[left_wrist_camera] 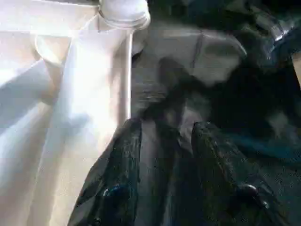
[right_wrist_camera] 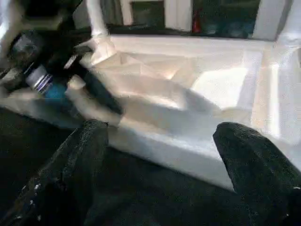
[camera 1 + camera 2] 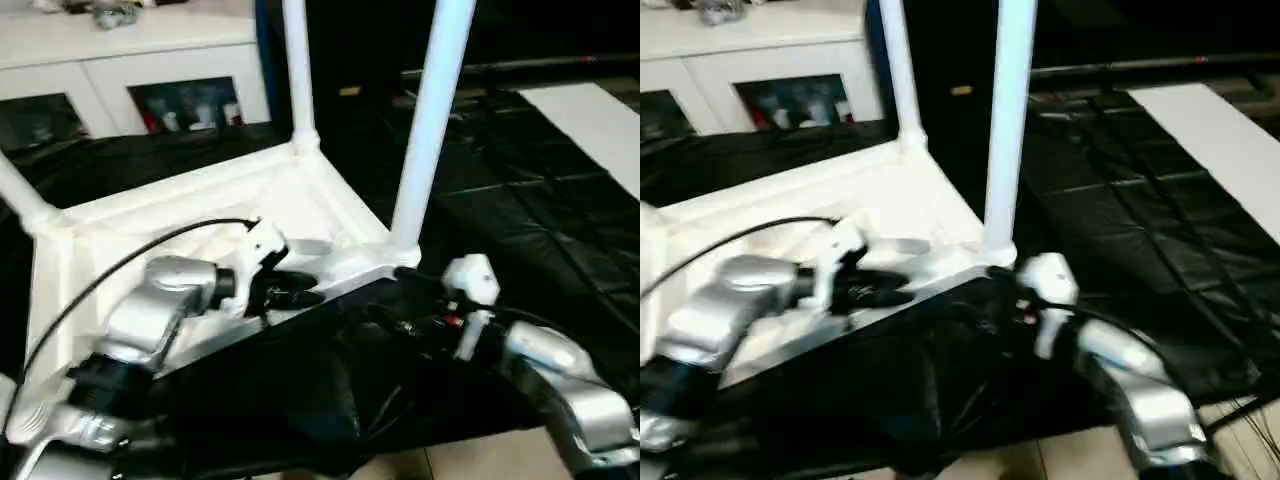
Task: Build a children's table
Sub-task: Rotate leg to tighten
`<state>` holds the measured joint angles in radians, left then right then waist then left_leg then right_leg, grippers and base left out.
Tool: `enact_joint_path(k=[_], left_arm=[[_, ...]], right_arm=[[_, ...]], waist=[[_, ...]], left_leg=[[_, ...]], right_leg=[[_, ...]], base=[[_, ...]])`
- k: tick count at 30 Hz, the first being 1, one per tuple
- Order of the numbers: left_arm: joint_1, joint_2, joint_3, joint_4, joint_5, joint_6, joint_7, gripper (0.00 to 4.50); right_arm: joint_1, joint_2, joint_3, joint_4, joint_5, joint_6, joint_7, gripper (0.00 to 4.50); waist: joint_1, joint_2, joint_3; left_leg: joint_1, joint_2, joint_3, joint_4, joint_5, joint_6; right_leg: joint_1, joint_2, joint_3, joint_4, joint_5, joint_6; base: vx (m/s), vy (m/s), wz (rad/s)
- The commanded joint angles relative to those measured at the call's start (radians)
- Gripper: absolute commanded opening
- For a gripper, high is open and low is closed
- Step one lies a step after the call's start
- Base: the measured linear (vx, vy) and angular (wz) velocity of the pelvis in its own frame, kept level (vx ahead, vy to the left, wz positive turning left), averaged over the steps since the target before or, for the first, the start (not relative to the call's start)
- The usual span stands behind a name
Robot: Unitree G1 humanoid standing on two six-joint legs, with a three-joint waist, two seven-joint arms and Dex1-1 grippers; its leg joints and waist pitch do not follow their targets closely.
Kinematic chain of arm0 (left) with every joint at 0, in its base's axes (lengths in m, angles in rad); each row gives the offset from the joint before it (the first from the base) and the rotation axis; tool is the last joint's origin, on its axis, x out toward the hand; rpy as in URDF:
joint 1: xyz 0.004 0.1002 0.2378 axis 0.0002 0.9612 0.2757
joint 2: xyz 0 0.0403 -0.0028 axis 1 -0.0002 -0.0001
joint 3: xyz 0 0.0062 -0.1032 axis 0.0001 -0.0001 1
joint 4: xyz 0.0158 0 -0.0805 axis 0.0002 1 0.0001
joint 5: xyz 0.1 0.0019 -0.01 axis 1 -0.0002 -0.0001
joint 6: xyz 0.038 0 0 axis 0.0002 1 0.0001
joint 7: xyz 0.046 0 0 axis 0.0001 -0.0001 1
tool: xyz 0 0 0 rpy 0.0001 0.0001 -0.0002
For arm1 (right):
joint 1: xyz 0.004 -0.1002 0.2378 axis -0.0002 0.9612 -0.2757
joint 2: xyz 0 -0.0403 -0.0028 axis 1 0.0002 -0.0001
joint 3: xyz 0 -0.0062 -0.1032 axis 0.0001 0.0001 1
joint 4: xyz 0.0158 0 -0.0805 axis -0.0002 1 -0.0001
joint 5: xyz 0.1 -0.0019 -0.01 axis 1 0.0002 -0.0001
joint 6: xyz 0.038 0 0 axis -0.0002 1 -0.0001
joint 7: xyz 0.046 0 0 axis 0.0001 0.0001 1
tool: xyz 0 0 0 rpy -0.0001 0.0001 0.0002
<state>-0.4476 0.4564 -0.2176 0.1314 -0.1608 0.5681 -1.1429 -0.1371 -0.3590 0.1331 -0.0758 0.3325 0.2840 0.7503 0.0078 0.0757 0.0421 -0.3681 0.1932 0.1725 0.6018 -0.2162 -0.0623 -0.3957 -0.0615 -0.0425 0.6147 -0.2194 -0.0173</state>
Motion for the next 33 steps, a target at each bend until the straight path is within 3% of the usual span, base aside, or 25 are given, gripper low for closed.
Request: enact_joint_path(k=[1, 2, 3, 4, 5, 6, 7, 8, 9, 11, 12, 13, 14, 15, 16, 21, 23, 25, 27, 29, 30, 33], left_arm=[[0.014, 0.029, -0.033, -0.045, 0.011, 0.039, -0.020, 2.25], [0.056, 0.101, -0.089, -0.126, 0.026, 0.124, -0.041, 2.27], [0.082, 0.134, -0.105, -0.168, 0.036, 0.175, -0.032, 2.33], [0.096, 0.151, -0.110, -0.190, 0.041, 0.203, -0.023, 2.33], [0.111, 0.169, -0.113, -0.208, 0.047, 0.224, -0.012, 2.46], [0.112, 0.171, -0.113, -0.209, 0.047, 0.226, -0.011, 2.59], [0.136, 0.203, -0.115, -0.244, 0.048, 0.268, 0.000, 2.66], [0.143, 0.211, -0.114, -0.255, 0.048, 0.280, 0.004, 2.70], [0.149, 0.217, -0.113, -0.264, 0.049, 0.290, 0.008, 2.89], [0.168, 0.229, -0.106, -0.286, 0.064, 0.315, 0.031, 3.04], [0.168, 0.229, -0.106, -0.286, 0.064, 0.315, 0.031, 3.04], [0.182, 0.218, -0.086, -0.288, 0.087, 0.318, 0.072, 3.08], [0.187, 0.210, -0.076, -0.285, 0.098, 0.316, 0.092, 3.20], [0.194, 0.198, -0.063, -0.283, 0.115, 0.317, 0.140, 3.33], [0.195, 0.193, -0.059, -0.281, 0.119, 0.314, 0.153, 3.43], [0.212, 0.107, 0.003, -0.257, 0.145, 0.258, 0.329, 3.77], [0.231, 0.084, 0.011, -0.261, 0.137, 0.258, 0.366, 3.85], [0.244, 0.083, 0.003, -0.267, 0.138, 0.265, 0.370, 3.98], [0.269, 0.073, -0.007, -0.258, 0.160, 0.250, 0.405, 4.11], [0.279, 0.061, -0.008, -0.268, 0.172, 0.243, 0.427, 4.27], [0.280, 0.059, -0.008, -0.272, 0.173, 0.243, 0.431, 4.29], [0.327, 0.058, 0.029, -0.370, 0.076, 0.213, 0.350, 4.42]], right_arm=[[-0.025, 0.027, 0.020, 0.031, -0.023, 0.012, -0.028, 3.96], [-0.103, 0.128, 0.041, 0.134, -0.054, -0.005, -0.097, 3.96], [-0.161, 0.184, 0.050, 0.217, -0.075, -0.032, -0.129, 3.96], [-0.196, 0.216, 0.053, 0.271, -0.088, -0.052, -0.147, 3.96], [-0.236, 0.245, 0.042, 0.328, -0.089, -0.064, -0.173, 3.96], [-0.240, 0.247, 0.041, 0.334, -0.090, -0.066, -0.175, 3.96], [-0.310, 0.284, 0.022, 0.428, -0.095, -0.101, -0.219, 3.96], [-0.330, 0.294, 0.013, 0.455, -0.091, -0.105, -0.233, 3.96], [-0.346, 0.302, 0.007, 0.477, -0.089, -0.109, -0.244, 3.96], [-0.395, 0.322, -0.011, 0.543, -0.085, -0.137, -0.273, 3.96], [-0.395, 0.322, -0.011, 0.543, -0.085, -0.137, -0.273, 3.96], [-0.432, 0.341, -0.036, 0.595, -0.070, -0.148, -0.302, 3.96], [-0.446, 0.348, -0.046, 0.614, -0.065, -0.155, -0.313, 3.96], [-0.468, 0.366, -0.073, 0.651, -0.058, -0.162, -0.339, 3.96], [-0.471, 0.369, -0.079, 0.657, -0.058, -0.166, -0.346, 3.96], [-0.497, 0.397, -0.165, 0.740, -0.046, -0.231, -0.454, 3.96], [-0.484, 0.391, -0.188, 0.755, -0.050, -0.264, -0.500, 3.96], [-0.478, 0.385, -0.205, 0.759, -0.045, -0.272, -0.518, 3.96], [-0.465, 0.369, -0.253, 0.762, -0.036, -0.295, -0.578, 3.96], [-0.471, 0.351, -0.307, 0.786, -0.024, -0.315, -0.622, 3.96], [-0.473, 0.347, -0.318, 0.792, -0.022, -0.319, -0.630, 3.96], [-0.471, 0.320, -0.321, 0.801, -0.036, -0.321, -0.612, 3.96]], waist=[[0.001, -0.009, -0.056], [-0.001, -0.028, -0.060], [-0.017, -0.025, -0.062], [-0.021, -0.017, -0.054], [-0.020, -0.015, -0.058], [-0.018, -0.021, -0.059], [-0.011, -0.024, -0.060], [-0.011, -0.021, -0.058], [-0.004, -0.029, -0.057], [0.009, -0.027, -0.054], [0.012, -0.047, -0.054], [0.018, -0.054, -0.054], [0.018, -0.049, -0.055], [0.020, -0.058, -0.052], [0.023, -0.054, -0.052], [0.029, -0.070, -0.046], [0.029, -0.070, -0.047], [0.029, -0.068, -0.046], [0.027, -0.076, -0.045], [0.031, -0.086, -0.047], [0.035, -0.082, -0.046], [0.041, -0.085, -0.050]], left_leg=[[0.002, 0.028, -0.010, -0.065, -0.025, 0.082], [0.003, 0.029, -0.009, -0.063, -0.017, 0.086], [-0.017, 0.023, -0.019, -0.070, 0.020, 0.086], [-0.008, 0.020, -0.016, -0.067, -0.002, 0.070], [0.005, 0.025, -0.013, -0.063, -0.012, 0.066], [0.002, 0.025, -0.012, -0.063, 0.003, 0.070], [0.004, 0.027, -0.010, -0.062, 0.012, 0.069], [0.005, 0.026, -0.011, -0.065, 0.014, 0.066], [0.009, 0.027, -0.008, -0.064, 0.008, 0.061], [0.017, 0.029, -0.004, -0.065, 0.002, 0.053], [0.006, 0.028, -0.007, -0.068, 0.010, 0.047], [0.011, 0.027, -0.002, -0.067, 0.010, 0.047], [0.008, 0.027, -0.004, -0.067, 0.008, 0.043], [0.012, 0.027, -0.002, -0.069, 0.002, 0.034], [0.013, 0.028, -0.004, -0.071, -0.020, 0.022], [0.015, 0.029, -0.002, -0.077, -0.112, -0.019], [0.011, 0.028, -0.004, -0.078, -0.115, -0.027], [0.015, 0.027, -0.004, -0.078, -0.143, -0.032], [0.012, 0.027, -0.004, -0.079, -0.152, -0.032], [0.017, 0.028, 0.000, -0.077, -0.144, -0.026], [0.019, 0.028, 0.000, -0.076, -0.143, -0.026], [0.013, 0.027, -0.001, -0.075, -0.114, -0.028]], right_leg=[[0.057, -0.061, 0.037, -0.061, 0.011, -0.235], [0.056, -0.063, 0.038, -0.057, 0.034, -0.240], [0.064, -0.071, 0.035, -0.042, 0.057, -0.253], [0.058, -0.064, 0.032, -0.056, 0.004, -0.243], [0.051, -0.067, 0.035, -0.056, 0.004, -0.252], [0.056, -0.067, 0.040, -0.050, 0.040, -0.272], [0.055, -0.066, 0.040, -0.045, 0.066, -0.276], [0.053, -0.064, 0.039, -0.045, 0.066, -0.278], [0.053, -0.063, 0.039, -0.044, 0.063, -0.276], [0.044, -0.059, 0.040, -0.046, 0.066, -0.273], [0.058, -0.062, 0.041, -0.040, 0.067, -0.268], [0.051, -0.060, 0.042, -0.043, 0.064, -0.259], [0.053, -0.064, 0.043, -0.038, 0.063, -0.263], [0.051, -0.060, 0.043, -0.044, 0.053, -0.254], [0.051, -0.063, 0.044, -0.044, 0.033, -0.250], [0.046, -0.063, 0.046, -0.056, -0.087, -0.213], [0.048, -0.063, 0.046, -0.056, -0.109, -0.196], [0.040, -0.060, 0.045, -0.061, -0.153, -0.179], [0.039, -0.059, 0.046, -0.064, -0.168, -0.167], [0.034, -0.058, 0.047, -0.064, -0.169, -0.160], [0.031, -0.057, 0.047, -0.063, -0.166, -0.158], [0.035, -0.054, 0.044, -0.055, -0.109, -0.154]], base=[[0.000, 0.000, 0.00], [0.000, 0.000, 0.00], [0.000, 0.000, 0.00], [0.000, 0.000, 0.00], [0.000, 0.000, 0.00], [0.000, 0.000, 0.00], [0.000, 0.000, 0.00], [0.000, 0.000, 0.00], [0.000, 0.000, 0.00], [0.000, 0.000, 0.00], [0.000, 0.000, 0.00], [0.000, 0.000, 0.00], [0.000, 0.000, 0.00], [0.000, 0.000, 0.00], [0.000, 0.000, 0.00], [0.000, 0.000, 0.00], [0.000, 0.000, 0.00], [0.000, 0.000, 0.00], [0.000, 0.000, 0.00], [0.000, 0.000, 0.00], [0.000, 0.000, 0.00], [0.000, 0.000, 0.00]])
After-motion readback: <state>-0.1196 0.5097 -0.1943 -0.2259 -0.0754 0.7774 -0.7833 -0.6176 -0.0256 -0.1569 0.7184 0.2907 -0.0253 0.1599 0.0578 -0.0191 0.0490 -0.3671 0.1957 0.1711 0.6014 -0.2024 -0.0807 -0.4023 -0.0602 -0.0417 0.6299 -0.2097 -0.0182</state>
